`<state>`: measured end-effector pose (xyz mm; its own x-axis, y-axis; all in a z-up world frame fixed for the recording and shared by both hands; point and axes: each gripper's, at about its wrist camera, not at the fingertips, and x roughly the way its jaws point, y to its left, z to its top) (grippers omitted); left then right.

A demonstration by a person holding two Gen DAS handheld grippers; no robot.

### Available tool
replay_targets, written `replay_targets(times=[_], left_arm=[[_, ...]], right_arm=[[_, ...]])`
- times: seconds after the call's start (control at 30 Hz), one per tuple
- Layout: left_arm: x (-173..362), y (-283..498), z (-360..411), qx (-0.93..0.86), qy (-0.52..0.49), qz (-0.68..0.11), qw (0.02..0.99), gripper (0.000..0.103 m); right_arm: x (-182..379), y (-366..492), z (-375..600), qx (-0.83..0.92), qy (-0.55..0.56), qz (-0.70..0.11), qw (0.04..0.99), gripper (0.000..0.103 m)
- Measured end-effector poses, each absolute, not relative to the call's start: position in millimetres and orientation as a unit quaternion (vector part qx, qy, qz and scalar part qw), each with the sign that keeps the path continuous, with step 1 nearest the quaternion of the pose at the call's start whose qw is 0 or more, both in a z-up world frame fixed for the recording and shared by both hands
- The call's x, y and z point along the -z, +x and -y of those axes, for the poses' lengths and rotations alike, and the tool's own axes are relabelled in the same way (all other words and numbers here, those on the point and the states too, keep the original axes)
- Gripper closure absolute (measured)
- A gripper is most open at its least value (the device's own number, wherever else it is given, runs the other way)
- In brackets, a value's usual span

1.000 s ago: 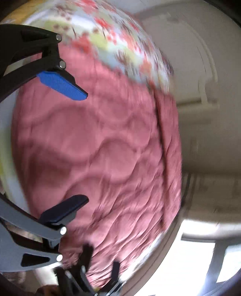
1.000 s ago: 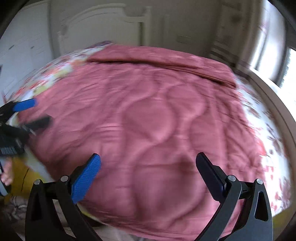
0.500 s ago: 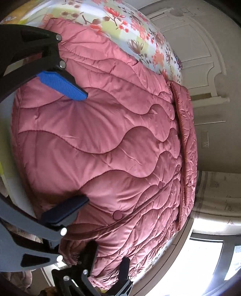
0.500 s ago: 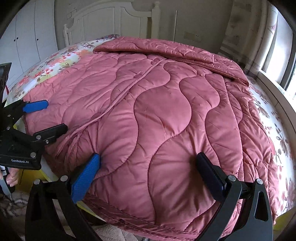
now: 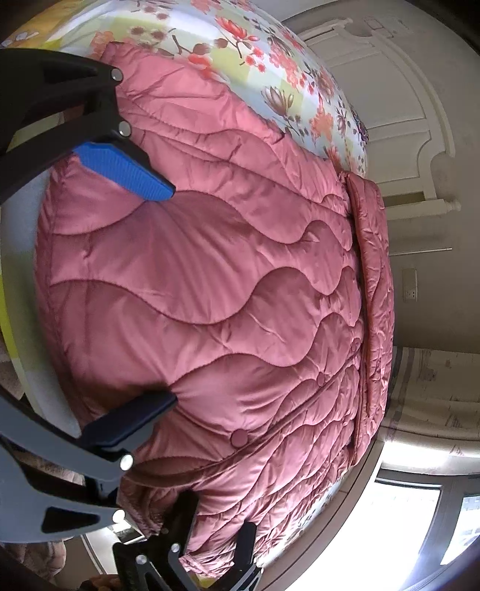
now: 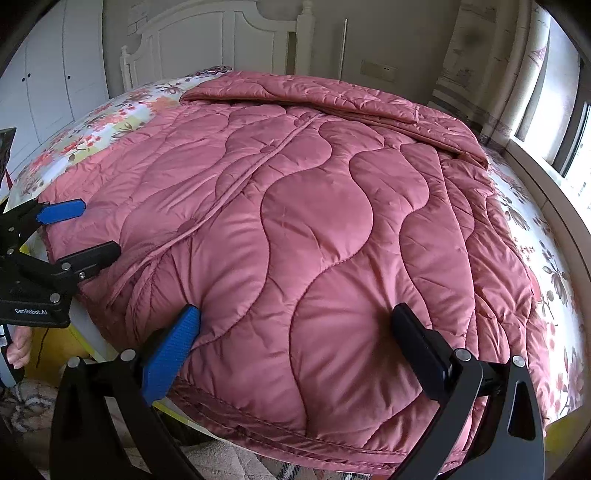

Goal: Fold large clothes

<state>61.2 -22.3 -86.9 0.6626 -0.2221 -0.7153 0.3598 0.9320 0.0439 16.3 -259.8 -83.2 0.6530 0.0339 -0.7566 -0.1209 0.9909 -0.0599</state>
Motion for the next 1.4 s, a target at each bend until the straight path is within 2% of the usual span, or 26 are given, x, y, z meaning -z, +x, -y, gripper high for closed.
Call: replay_targets(times=[0.33,0.67,0.8,0.97,1.13,1.17,1.2,1.23,1.3,1.37,1.4], left_arm=[[83.0,62.1,9.9,0.151,0.091,-0.377,0.909,0.002],[86.5,71.3,-118.0,0.046,-0.014,-0.383,0.922,0.002],[83.3,73.3,-129.7,0.012,-0.022,-0.383,0.924,0.002],[79.1,82.1,-144.5,0.033,-0.088,-0.392,0.915,0.002],[80.2,94.5,-127.5,0.039,-0.057,-0.397,0.915,0.002],[80.3,94.4,-121.5,0.047,-0.052,-0.398,0.915,0.003],[80.7,93.7,-116.6,0.054,-0.051,-0.398,0.914,0.003],[80.7,91.5,-108.6,0.074,-0.048,-0.399,0.913,0.004],[80.5,87.8,-92.1,0.108,-0.031,-0.4,0.91,0.011],[81.2,82.6,-78.9,0.117,-0.008,-0.399,0.91,0.021],[81.6,81.6,-76.7,0.116,0.0,-0.396,0.911,0.026]], right_arm=[[81.1,15.8,267.7,-0.043,-0.053,-0.42,0.905,0.005],[76.3,-15.1,405.4,0.102,0.056,-0.42,0.9,0.005],[73.3,-30.1,436.0,0.152,0.078,-0.417,0.892,0.005],[71.0,-36.3,449.0,0.116,0.125,-0.407,0.897,0.005],[79.4,-25.0,428.8,0.104,0.113,-0.412,0.898,0.004],[79.4,-23.9,420.5,0.095,0.108,-0.409,0.901,0.008],[78.5,-24.7,413.5,0.085,0.101,-0.401,0.906,0.024],[77.5,-26.1,409.3,0.077,0.099,-0.395,0.91,0.031],[77.5,-27.3,403.5,0.069,0.099,-0.388,0.914,0.049],[76.7,-29.0,401.2,0.06,0.103,-0.382,0.917,0.057],[77.2,-31.0,403.8,0.055,0.112,-0.378,0.918,0.057]])
